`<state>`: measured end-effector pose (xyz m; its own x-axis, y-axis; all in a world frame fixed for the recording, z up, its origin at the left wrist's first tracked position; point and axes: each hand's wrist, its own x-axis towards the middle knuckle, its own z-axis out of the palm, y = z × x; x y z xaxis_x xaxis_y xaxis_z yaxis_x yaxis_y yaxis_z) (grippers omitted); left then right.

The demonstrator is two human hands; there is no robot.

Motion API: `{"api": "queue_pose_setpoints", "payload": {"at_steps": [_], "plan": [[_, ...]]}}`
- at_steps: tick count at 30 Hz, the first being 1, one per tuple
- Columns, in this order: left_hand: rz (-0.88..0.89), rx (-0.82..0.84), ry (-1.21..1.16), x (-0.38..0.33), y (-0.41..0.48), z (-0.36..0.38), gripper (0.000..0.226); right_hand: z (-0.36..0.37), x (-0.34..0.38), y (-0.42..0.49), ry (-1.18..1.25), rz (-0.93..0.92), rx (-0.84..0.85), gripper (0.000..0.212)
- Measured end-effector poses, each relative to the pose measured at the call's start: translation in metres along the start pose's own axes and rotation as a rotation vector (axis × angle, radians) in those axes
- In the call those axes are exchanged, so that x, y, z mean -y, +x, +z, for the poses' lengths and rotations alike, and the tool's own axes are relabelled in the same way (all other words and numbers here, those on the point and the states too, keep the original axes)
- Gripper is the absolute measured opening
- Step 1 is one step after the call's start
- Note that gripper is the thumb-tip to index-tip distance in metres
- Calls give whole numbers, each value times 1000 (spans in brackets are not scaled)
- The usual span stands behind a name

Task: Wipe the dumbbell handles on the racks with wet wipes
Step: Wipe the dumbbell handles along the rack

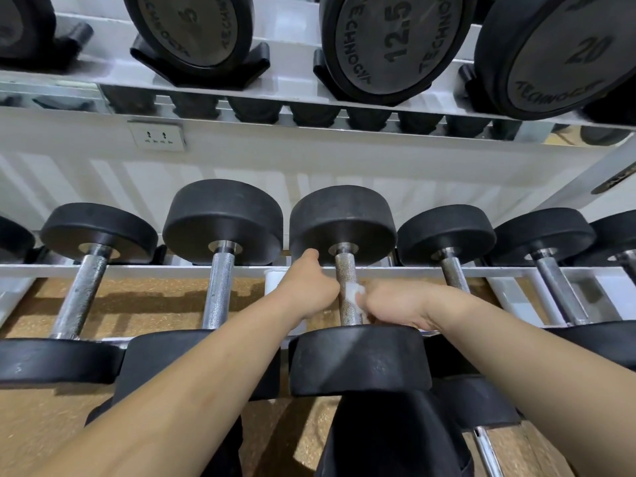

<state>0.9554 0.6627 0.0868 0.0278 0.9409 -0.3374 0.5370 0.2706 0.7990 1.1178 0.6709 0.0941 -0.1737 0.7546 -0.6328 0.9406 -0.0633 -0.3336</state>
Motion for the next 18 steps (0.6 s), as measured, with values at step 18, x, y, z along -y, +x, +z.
{"api": "queue_pose_setpoints", "payload": {"at_steps": [18], "plan": [[111, -84, 81, 9, -9, 4, 48, 9, 23, 18, 680, 29, -344, 24]]}}
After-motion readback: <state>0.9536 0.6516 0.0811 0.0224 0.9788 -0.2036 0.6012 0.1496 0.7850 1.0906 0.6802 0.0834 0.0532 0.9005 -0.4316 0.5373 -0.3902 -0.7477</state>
